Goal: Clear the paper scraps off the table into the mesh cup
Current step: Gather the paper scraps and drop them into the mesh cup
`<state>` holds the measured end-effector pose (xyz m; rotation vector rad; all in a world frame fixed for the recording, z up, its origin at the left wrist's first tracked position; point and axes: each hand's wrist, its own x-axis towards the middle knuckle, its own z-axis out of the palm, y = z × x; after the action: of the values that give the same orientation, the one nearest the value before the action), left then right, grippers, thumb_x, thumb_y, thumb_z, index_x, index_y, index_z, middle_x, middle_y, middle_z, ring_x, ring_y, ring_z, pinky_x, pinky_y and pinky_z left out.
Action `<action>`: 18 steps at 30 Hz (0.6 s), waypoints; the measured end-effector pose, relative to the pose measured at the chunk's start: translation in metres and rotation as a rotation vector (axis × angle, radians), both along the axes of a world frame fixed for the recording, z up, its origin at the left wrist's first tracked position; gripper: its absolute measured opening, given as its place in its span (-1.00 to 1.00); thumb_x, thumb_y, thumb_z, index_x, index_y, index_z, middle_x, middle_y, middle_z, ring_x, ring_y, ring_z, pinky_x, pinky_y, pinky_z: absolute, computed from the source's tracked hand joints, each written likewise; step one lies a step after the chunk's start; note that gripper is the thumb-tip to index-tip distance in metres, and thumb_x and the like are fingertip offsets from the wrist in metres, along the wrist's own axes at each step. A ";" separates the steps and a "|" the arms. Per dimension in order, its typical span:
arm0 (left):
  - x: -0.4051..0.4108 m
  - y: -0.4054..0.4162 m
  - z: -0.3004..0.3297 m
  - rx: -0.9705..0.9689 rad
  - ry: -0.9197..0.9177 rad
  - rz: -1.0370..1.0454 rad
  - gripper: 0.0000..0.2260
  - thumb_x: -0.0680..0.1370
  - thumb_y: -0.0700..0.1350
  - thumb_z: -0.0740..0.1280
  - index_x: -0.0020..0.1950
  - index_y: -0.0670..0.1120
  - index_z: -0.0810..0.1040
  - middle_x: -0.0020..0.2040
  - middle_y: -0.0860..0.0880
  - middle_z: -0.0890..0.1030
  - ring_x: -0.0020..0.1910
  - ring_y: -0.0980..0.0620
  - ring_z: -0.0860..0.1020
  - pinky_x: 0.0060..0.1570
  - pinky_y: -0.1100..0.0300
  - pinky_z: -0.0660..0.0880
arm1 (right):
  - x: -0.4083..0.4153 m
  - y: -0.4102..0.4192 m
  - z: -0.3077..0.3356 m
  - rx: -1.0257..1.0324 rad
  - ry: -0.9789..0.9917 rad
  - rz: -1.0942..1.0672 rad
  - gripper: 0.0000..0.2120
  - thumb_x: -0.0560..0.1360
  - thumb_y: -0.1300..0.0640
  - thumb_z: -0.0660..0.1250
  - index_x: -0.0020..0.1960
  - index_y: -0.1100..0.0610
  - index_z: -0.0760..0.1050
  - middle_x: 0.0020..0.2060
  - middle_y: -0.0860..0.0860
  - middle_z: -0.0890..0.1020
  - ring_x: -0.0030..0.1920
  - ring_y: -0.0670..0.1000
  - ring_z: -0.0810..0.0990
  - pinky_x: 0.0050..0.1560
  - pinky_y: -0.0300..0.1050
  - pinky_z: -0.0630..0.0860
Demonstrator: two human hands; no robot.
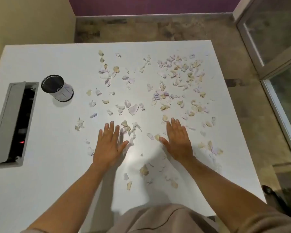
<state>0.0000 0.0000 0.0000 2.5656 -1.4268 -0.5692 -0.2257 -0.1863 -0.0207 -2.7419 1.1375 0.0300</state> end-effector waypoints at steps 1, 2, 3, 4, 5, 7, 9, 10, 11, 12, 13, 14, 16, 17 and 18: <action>-0.004 0.002 -0.004 0.039 0.016 0.002 -0.26 0.56 0.33 -0.14 0.60 -0.10 -0.03 0.60 -0.09 -0.17 0.57 -0.07 -0.22 0.54 -0.06 -0.17 | -0.001 0.002 -0.002 0.024 0.028 -0.008 -0.29 0.58 -0.30 -0.02 0.54 0.17 0.16 0.52 0.16 0.19 0.53 0.16 0.13 0.50 0.10 0.17; -0.006 0.003 -0.007 0.061 0.037 0.005 -0.25 0.55 0.35 -0.15 0.60 -0.09 -0.03 0.60 -0.10 -0.16 0.58 -0.11 -0.20 0.54 -0.08 -0.15 | -0.003 0.001 -0.005 0.044 0.056 -0.031 -0.28 0.58 -0.31 -0.01 0.54 0.17 0.15 0.53 0.16 0.18 0.53 0.17 0.13 0.49 0.11 0.17; -0.010 0.005 -0.011 0.086 0.058 0.020 -0.22 0.53 0.39 -0.17 0.60 -0.08 -0.03 0.60 -0.12 -0.14 0.58 -0.16 -0.17 0.53 -0.10 -0.12 | -0.005 0.003 -0.009 0.070 0.092 -0.060 -0.27 0.57 -0.32 -0.01 0.55 0.16 0.12 0.53 0.16 0.16 0.54 0.18 0.11 0.49 0.11 0.17; -0.014 0.007 -0.015 0.104 0.084 0.044 -0.18 0.49 0.42 -0.18 0.60 -0.07 -0.01 0.60 -0.15 -0.11 0.57 -0.21 -0.13 0.51 -0.13 -0.09 | -0.007 0.006 -0.014 0.094 0.114 -0.095 -0.27 0.57 -0.33 -0.01 0.55 0.14 0.10 0.54 0.16 0.14 0.54 0.20 0.09 0.49 0.12 0.17; -0.016 0.007 -0.019 0.109 0.114 0.091 -0.15 0.47 0.44 -0.16 0.60 -0.07 0.01 0.60 -0.19 -0.09 0.56 -0.25 -0.10 0.49 -0.16 -0.05 | -0.006 0.007 -0.018 0.110 0.112 -0.136 -0.26 0.56 -0.34 -0.02 0.56 0.13 0.08 0.55 0.16 0.12 0.54 0.20 0.08 0.48 0.12 0.17; -0.019 0.001 -0.026 0.131 0.173 0.199 -0.12 0.44 0.45 -0.06 0.59 -0.08 -0.02 0.58 -0.26 -0.08 0.54 -0.32 -0.10 0.45 -0.24 0.00 | -0.003 0.007 -0.023 0.154 0.123 -0.199 -0.23 0.55 -0.37 -0.05 0.56 0.12 0.02 0.56 0.15 0.06 0.54 0.20 0.04 0.49 0.11 0.16; -0.022 -0.008 -0.031 0.162 0.210 0.276 -0.09 0.45 0.47 0.04 0.59 -0.08 -0.08 0.57 -0.28 -0.12 0.52 -0.37 -0.14 0.43 -0.29 -0.02 | 0.002 0.008 -0.028 0.195 0.144 -0.225 -0.21 0.54 -0.38 -0.10 0.57 0.13 -0.03 0.56 0.16 0.02 0.55 0.19 0.00 0.49 0.12 0.12; -0.025 -0.013 -0.034 0.169 0.221 0.294 -0.08 0.46 0.46 0.10 0.59 -0.08 -0.11 0.57 -0.27 -0.14 0.52 -0.38 -0.16 0.43 -0.31 -0.04 | 0.005 0.009 -0.031 0.207 0.147 -0.223 -0.21 0.54 -0.37 -0.10 0.57 0.14 -0.04 0.56 0.17 0.02 0.55 0.19 -0.01 0.49 0.14 0.10; -0.029 -0.018 -0.036 0.160 0.239 0.306 -0.08 0.47 0.44 0.15 0.59 -0.07 -0.14 0.57 -0.25 -0.16 0.52 -0.37 -0.19 0.43 -0.31 -0.08 | 0.010 0.010 -0.033 0.227 0.141 -0.217 -0.22 0.55 -0.36 -0.09 0.57 0.14 -0.04 0.56 0.16 0.02 0.55 0.18 -0.02 0.49 0.15 0.07; -0.032 -0.023 -0.038 0.143 0.260 0.306 -0.07 0.47 0.41 0.18 0.59 -0.06 -0.17 0.58 -0.23 -0.19 0.53 -0.34 -0.22 0.44 -0.31 -0.13 | 0.015 0.011 -0.035 0.247 0.128 -0.200 -0.22 0.55 -0.35 -0.08 0.56 0.14 -0.05 0.56 0.16 0.01 0.55 0.17 -0.03 0.50 0.16 0.04; -0.035 -0.028 -0.040 0.118 0.283 0.297 -0.07 0.48 0.40 0.20 0.59 -0.06 -0.20 0.58 -0.21 -0.21 0.53 -0.30 -0.25 0.44 -0.29 -0.18 | 0.019 0.013 -0.037 0.264 0.119 -0.178 -0.23 0.55 -0.35 -0.08 0.56 0.13 -0.06 0.56 0.14 -0.01 0.55 0.17 -0.04 0.50 0.16 0.01; -0.037 -0.032 -0.041 0.097 0.304 0.278 -0.07 0.48 0.38 0.21 0.59 -0.06 -0.21 0.58 -0.18 -0.23 0.54 -0.27 -0.27 0.45 -0.27 -0.21 | 0.023 0.015 -0.039 0.274 0.112 -0.146 -0.24 0.55 -0.35 -0.09 0.56 0.12 -0.08 0.57 0.13 -0.03 0.55 0.16 -0.06 0.51 0.14 -0.03; -0.043 -0.039 -0.043 0.068 0.311 0.211 -0.10 0.50 0.35 0.22 0.60 -0.08 -0.16 0.59 -0.16 -0.21 0.55 -0.22 -0.24 0.46 -0.25 -0.19 | 0.027 0.020 -0.042 0.298 0.110 -0.067 -0.25 0.54 -0.35 -0.15 0.57 0.08 -0.14 0.57 0.09 -0.09 0.56 0.12 -0.12 0.51 0.08 -0.13; -0.043 -0.041 -0.043 0.058 0.294 0.162 -0.12 0.51 0.33 0.23 0.60 -0.10 -0.12 0.60 -0.17 -0.18 0.56 -0.22 -0.20 0.47 -0.26 -0.13 | 0.028 0.022 -0.044 0.305 0.110 -0.030 -0.25 0.54 -0.36 -0.19 0.57 0.07 -0.17 0.57 0.08 -0.11 0.56 0.10 -0.14 0.50 0.04 -0.19; -0.043 -0.041 -0.043 0.042 0.272 0.106 -0.15 0.52 0.29 0.26 0.59 -0.12 -0.05 0.60 -0.19 -0.12 0.57 -0.22 -0.13 0.48 -0.26 -0.03 | 0.027 0.023 -0.045 0.307 0.105 -0.006 -0.25 0.54 -0.37 -0.21 0.57 0.06 -0.17 0.58 0.06 -0.11 0.56 0.07 -0.15 0.49 -0.02 -0.24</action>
<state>-0.0432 -0.0415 -0.0426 2.4596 -1.1940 -0.8993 -0.1988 -0.1635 -0.0656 -2.4885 1.0657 0.3234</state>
